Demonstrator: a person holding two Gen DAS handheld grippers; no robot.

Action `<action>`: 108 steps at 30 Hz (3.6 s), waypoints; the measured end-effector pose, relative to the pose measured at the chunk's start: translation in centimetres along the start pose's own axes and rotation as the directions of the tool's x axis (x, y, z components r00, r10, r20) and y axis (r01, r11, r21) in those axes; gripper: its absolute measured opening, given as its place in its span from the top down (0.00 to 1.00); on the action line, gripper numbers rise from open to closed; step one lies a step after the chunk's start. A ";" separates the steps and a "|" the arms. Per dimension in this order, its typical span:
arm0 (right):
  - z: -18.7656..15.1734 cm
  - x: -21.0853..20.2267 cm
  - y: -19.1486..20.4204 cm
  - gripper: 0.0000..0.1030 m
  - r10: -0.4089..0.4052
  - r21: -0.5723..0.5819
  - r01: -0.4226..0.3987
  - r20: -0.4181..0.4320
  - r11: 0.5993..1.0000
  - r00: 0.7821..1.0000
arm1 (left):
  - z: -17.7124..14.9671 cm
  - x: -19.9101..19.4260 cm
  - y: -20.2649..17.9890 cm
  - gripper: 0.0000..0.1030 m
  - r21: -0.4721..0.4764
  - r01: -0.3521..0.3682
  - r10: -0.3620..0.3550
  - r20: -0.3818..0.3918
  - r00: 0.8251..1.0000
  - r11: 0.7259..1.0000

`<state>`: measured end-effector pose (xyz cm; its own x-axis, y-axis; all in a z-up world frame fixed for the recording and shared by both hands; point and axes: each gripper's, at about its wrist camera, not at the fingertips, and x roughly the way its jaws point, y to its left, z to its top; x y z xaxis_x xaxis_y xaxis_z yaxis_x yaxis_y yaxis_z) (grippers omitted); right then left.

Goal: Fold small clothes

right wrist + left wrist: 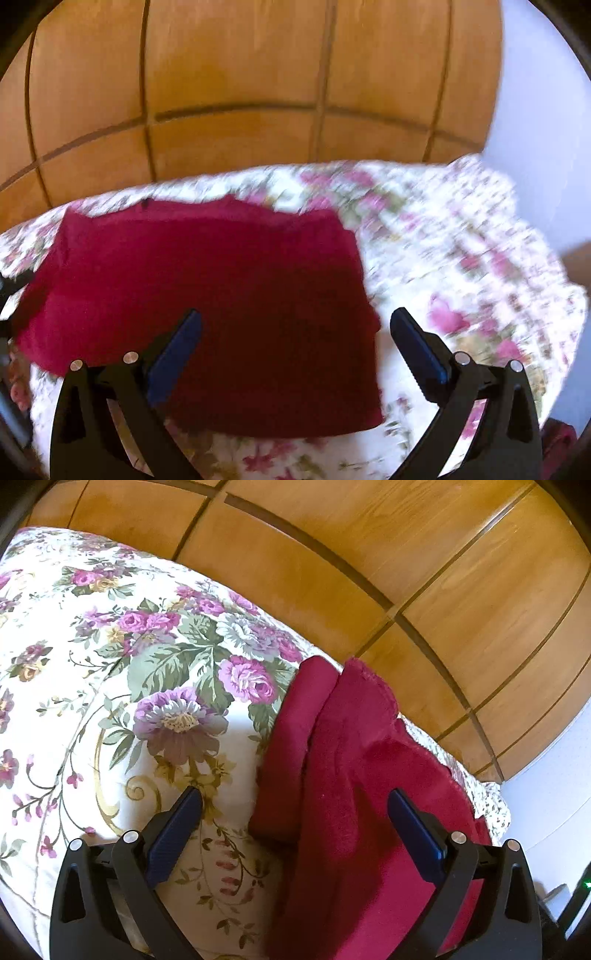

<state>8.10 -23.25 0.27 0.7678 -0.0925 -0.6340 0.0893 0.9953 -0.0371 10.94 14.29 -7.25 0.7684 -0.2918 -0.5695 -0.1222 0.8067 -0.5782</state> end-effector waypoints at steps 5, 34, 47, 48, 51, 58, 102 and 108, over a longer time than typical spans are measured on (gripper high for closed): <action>-1.0 0.9 2.5 0.02 0.126 -0.075 -0.131 -0.065 0.989 0.990 | -0.2 0.9 -0.9 0.04 0.049 -0.008 0.010 -0.053 0.999 0.999; -4.7 5.3 5.0 0.02 0.076 -0.169 -0.110 -0.197 0.979 0.978 | 1.4 2.0 -1.4 0.73 -0.088 0.175 -0.190 -0.207 0.960 0.981; -4.3 5.4 4.8 0.02 0.078 -0.156 -0.116 -0.230 0.981 0.970 | 3.0 -1.8 -9.9 0.74 0.075 0.326 -0.315 -0.128 0.941 0.942; -4.2 5.5 4.7 0.02 0.082 -0.154 -0.121 -0.236 0.981 0.968 | 3.3 -2.3 -10.0 0.74 0.068 0.341 -0.331 -0.133 0.934 0.937; -3.8 5.5 4.3 0.02 0.108 -0.140 -0.150 -0.272 0.979 0.956 | 3.4 -2.7 -11.7 0.74 0.073 0.377 -0.364 -0.143 0.920 0.923; -1.9 4.9 -1.2 0.02 0.097 0.038 -0.090 -0.302 0.995 0.948 | 2.1 -2.8 -15.4 0.74 0.136 0.414 -0.389 -0.178 0.904 0.900; -4.4 4.3 -21.4 0.02 0.261 0.812 0.075 -0.272 0.579 0.926 | -12.3 2.1 -27.6 0.08 0.386 0.471 -0.363 -0.321 0.875 0.793; -3.4 2.0 -19.7 0.02 0.332 0.794 -0.038 -0.210 0.607 0.919 | -7.4 2.5 -17.2 0.08 0.179 0.164 -0.152 -0.082 0.985 0.970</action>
<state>5.75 -42.97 -2.88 0.6022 0.2518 -0.7576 0.5284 0.5856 0.6147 10.26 -4.08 -3.05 0.7240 -0.4521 -0.5210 0.1200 0.8263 -0.5503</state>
